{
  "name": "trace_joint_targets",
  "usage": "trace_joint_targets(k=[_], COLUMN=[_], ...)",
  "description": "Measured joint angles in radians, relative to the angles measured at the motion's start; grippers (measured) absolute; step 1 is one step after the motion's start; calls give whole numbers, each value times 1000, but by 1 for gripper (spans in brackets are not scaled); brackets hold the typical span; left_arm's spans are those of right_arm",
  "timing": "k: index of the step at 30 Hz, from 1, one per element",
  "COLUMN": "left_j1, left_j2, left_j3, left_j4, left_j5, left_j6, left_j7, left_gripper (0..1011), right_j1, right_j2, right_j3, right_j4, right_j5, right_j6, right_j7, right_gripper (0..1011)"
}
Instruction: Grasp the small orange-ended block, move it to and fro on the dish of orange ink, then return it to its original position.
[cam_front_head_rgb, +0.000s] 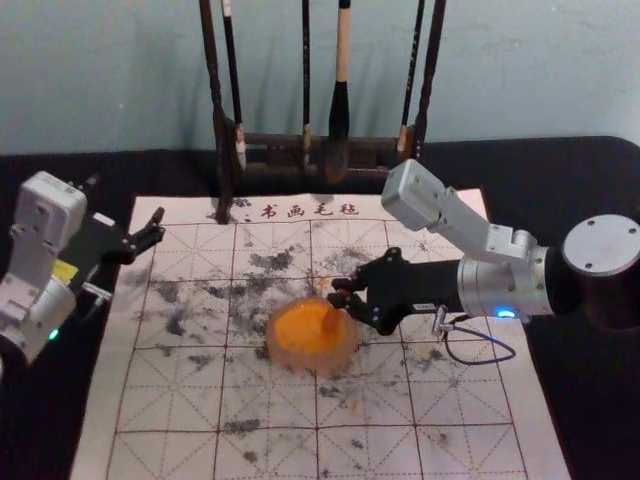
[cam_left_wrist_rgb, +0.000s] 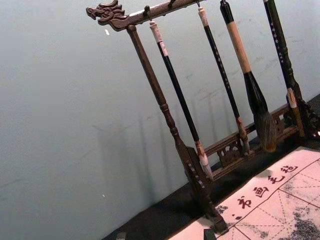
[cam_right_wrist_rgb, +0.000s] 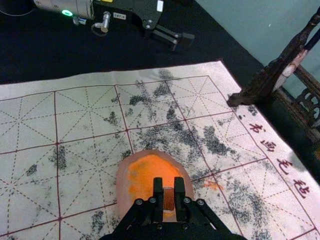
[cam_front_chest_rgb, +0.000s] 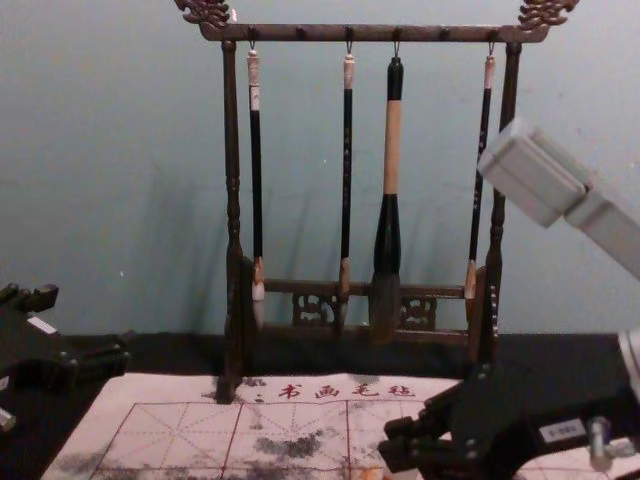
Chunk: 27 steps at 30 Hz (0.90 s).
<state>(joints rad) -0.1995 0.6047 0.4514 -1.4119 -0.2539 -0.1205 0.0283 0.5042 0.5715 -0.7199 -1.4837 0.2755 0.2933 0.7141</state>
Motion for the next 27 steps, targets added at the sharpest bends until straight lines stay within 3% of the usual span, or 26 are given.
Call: trace_joint_targets(k=[17, 27], left_j1=[0, 0], left_j2=[0, 0], left_j3=[0, 0], left_j4=[0, 0], left_j5=[0, 0], left_j6=[0, 0], left_j7=[0, 0], left_gripper=[1001, 1001], right_j1=[-9, -2], right_j2=[4, -18], right_j3=[-11, -24], right_j4=[-17, -15], right_j5=[4, 6], right_j6=[1, 10], right_j7=[10, 9], right_gripper=[132, 132])
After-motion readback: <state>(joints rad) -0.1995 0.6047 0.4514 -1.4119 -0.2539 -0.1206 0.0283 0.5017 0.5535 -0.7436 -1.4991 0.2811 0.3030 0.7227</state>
